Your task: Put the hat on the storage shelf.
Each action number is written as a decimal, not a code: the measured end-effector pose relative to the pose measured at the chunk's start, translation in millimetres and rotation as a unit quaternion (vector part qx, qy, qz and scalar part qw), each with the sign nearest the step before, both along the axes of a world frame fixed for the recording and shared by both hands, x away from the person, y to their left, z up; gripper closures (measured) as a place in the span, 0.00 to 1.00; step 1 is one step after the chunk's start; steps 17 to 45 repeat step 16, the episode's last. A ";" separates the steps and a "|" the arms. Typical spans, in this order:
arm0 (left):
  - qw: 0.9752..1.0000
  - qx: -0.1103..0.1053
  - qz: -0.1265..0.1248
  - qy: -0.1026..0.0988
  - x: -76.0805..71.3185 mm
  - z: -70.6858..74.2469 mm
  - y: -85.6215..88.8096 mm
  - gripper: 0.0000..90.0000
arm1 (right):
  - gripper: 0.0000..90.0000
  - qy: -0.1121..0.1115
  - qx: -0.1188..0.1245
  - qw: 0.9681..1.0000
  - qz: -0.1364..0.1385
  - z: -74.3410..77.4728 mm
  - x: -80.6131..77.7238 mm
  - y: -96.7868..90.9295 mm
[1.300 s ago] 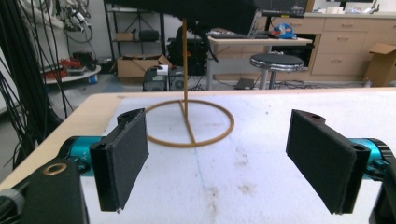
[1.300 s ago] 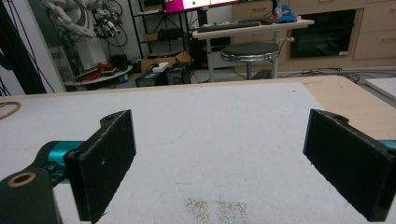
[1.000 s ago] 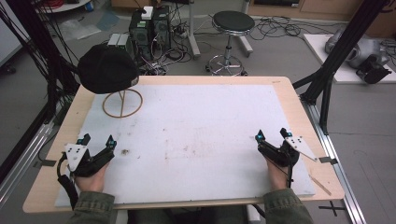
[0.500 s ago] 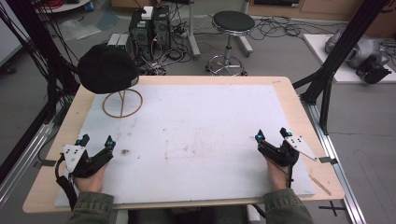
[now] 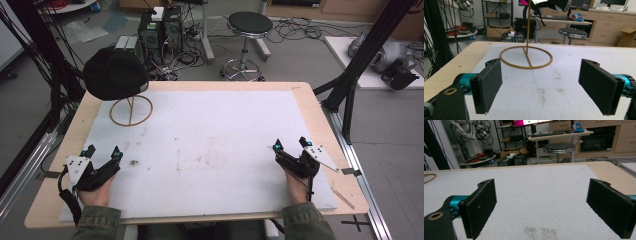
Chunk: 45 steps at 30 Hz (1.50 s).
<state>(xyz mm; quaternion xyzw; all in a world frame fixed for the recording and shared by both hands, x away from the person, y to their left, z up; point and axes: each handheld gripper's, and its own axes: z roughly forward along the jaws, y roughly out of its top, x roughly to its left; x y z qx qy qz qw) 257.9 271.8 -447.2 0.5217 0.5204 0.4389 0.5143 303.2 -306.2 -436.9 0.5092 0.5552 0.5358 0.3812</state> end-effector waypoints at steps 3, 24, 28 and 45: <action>1.000 -0.001 -0.002 0.004 0.5 -1.4 -0.6 0.22 | 0.10 0.002 0.001 1.000 0.001 -0.1 0.0 0.2; 1.000 -0.004 -0.004 0.011 1.1 -3.2 -1.0 0.21 | 0.10 0.003 -0.002 1.000 0.002 -1.2 2.6 0.5; 1.000 -0.004 -0.004 0.011 1.1 -3.2 -1.0 0.21 | 0.10 0.003 -0.002 1.000 0.002 -1.2 2.6 0.5; 1.000 -0.004 -0.004 0.011 1.1 -3.2 -1.0 0.21 | 0.10 0.003 -0.002 1.000 0.002 -1.2 2.6 0.5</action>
